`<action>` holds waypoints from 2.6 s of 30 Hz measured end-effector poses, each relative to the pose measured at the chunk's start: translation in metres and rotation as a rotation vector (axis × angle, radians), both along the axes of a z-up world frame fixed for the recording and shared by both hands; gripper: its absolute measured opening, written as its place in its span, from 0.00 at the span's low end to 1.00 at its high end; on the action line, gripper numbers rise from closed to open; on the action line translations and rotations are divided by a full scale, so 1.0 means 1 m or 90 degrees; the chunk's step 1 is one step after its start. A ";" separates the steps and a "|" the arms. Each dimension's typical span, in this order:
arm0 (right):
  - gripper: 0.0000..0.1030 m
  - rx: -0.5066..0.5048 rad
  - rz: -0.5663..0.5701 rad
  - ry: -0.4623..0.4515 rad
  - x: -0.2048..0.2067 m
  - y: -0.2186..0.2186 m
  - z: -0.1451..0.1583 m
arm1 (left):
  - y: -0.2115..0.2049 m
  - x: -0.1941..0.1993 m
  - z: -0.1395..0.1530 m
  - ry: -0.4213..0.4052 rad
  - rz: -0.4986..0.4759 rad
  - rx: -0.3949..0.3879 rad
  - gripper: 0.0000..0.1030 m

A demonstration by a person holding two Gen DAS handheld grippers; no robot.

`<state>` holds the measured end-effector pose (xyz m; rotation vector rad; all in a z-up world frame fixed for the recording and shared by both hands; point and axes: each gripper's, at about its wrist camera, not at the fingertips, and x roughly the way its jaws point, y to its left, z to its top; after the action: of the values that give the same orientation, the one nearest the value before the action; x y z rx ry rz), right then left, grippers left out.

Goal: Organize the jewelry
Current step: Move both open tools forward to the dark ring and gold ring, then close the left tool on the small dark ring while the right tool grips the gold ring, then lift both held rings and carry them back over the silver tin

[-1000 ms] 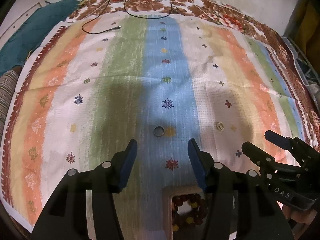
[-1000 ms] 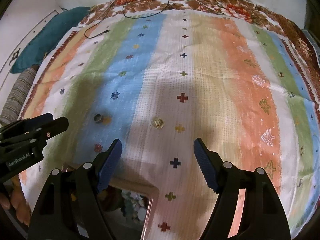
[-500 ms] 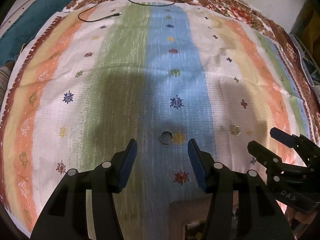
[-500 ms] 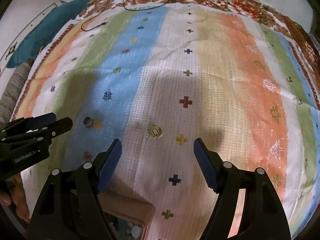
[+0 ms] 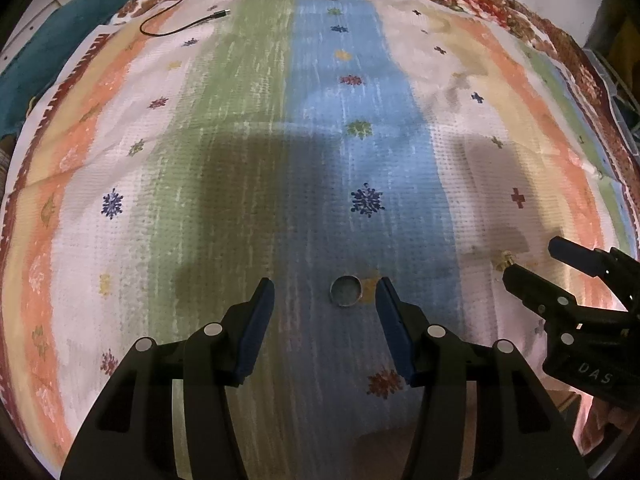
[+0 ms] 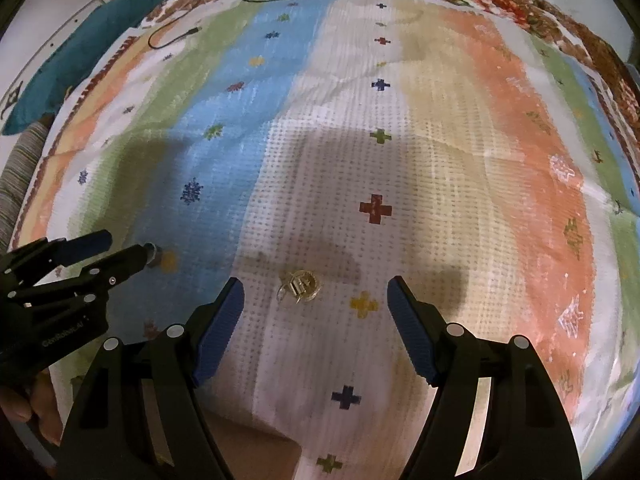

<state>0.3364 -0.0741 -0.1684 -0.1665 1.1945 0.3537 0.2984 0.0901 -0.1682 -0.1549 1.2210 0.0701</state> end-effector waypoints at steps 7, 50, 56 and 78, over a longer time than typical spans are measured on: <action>0.72 -0.016 0.013 0.004 0.006 0.006 -0.010 | 0.001 0.006 -0.009 0.009 -0.007 0.000 0.51; 0.18 -0.014 0.028 -0.071 -0.033 0.003 0.047 | -0.024 -0.035 0.062 -0.089 -0.032 0.023 0.18; 0.18 0.016 0.013 -0.093 -0.045 -0.003 0.068 | -0.031 -0.049 0.083 -0.120 -0.029 0.012 0.18; 0.18 0.084 0.036 -0.160 -0.103 -0.016 0.125 | -0.053 -0.115 0.152 -0.230 -0.063 0.000 0.19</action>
<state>0.2334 -0.0903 -0.0435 -0.1265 0.9174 0.4466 0.1831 0.0373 -0.0163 -0.1007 0.8664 -0.0427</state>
